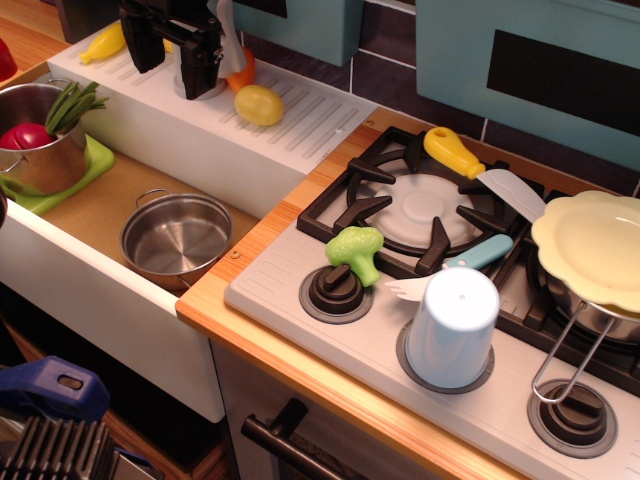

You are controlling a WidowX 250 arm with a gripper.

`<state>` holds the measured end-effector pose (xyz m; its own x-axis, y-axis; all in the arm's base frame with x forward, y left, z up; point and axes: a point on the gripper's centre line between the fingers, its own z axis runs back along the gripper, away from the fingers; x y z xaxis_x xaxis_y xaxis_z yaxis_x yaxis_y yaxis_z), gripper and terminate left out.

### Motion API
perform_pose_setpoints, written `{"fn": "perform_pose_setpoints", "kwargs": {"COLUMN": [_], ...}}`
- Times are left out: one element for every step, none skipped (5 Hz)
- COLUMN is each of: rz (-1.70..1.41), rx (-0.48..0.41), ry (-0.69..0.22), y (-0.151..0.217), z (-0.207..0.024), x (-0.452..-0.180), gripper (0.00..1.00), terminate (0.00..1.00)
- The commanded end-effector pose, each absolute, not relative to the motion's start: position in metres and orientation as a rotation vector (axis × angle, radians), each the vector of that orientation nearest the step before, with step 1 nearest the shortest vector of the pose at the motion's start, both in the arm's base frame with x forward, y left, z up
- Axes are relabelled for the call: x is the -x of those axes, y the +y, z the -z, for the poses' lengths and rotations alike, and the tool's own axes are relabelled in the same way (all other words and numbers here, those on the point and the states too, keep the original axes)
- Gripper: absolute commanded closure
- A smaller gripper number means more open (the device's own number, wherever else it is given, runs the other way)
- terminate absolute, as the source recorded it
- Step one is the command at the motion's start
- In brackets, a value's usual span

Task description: Put potato in pot or pan

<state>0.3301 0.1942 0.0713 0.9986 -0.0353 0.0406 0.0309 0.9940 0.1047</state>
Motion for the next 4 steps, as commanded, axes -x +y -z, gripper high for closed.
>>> {"fn": "perform_pose_setpoints", "kwargs": {"rz": [0.033,0.0,-0.043,-0.076], "rx": [-0.104,-0.091,-0.13,-0.141], "ry": [-0.042,-0.13,-0.276,-0.397], "y": [0.194,0.182,0.167,0.16], "z": [-0.071,-0.078,-0.078,-0.071], "x": [-0.33,-0.336,-0.344,-0.357], "gripper": [0.0,0.0,0.0,0.0], "terminate": [0.0,0.0,0.0,0.0]}}
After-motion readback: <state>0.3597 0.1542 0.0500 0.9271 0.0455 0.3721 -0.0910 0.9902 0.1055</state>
